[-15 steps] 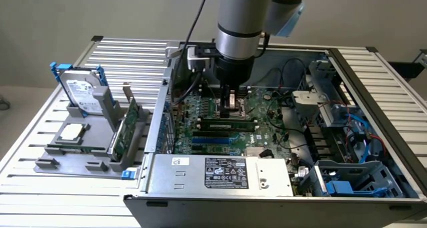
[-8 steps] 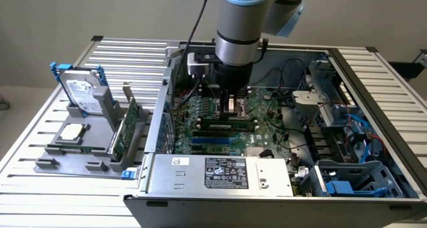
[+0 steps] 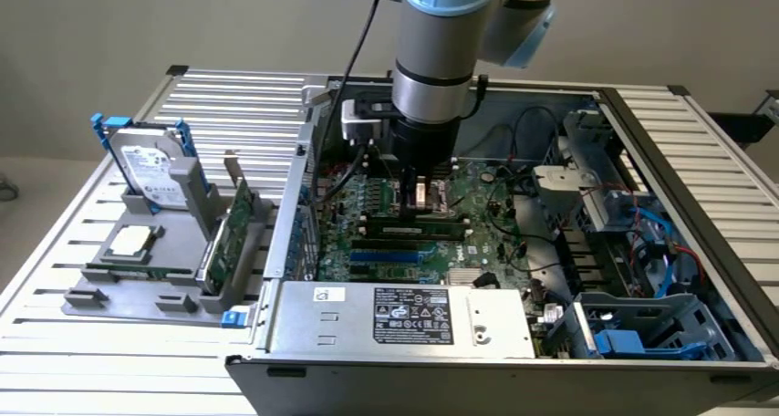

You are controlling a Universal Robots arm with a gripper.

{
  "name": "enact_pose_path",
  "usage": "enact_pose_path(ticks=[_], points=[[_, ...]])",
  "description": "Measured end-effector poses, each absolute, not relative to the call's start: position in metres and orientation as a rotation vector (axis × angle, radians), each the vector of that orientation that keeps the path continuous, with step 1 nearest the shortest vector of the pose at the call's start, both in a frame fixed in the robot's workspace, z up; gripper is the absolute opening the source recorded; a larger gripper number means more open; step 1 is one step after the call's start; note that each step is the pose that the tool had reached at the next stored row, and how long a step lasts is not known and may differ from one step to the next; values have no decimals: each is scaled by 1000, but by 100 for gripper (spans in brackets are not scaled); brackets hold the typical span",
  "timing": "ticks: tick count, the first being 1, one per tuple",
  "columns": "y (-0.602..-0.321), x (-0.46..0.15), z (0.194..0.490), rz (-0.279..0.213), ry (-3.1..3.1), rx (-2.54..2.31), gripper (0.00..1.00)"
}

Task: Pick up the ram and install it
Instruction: 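Press down the ram until it locks into place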

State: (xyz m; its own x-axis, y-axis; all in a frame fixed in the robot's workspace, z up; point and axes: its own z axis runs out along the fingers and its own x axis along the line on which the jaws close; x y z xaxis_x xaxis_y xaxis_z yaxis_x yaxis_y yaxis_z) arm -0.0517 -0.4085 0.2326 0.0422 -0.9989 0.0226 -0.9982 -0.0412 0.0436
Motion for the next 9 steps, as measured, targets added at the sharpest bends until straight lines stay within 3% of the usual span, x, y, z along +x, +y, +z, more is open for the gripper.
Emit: enact_pose_path(ticks=[9], points=[[-409,-52,228,-33,-2141,2233,11]])
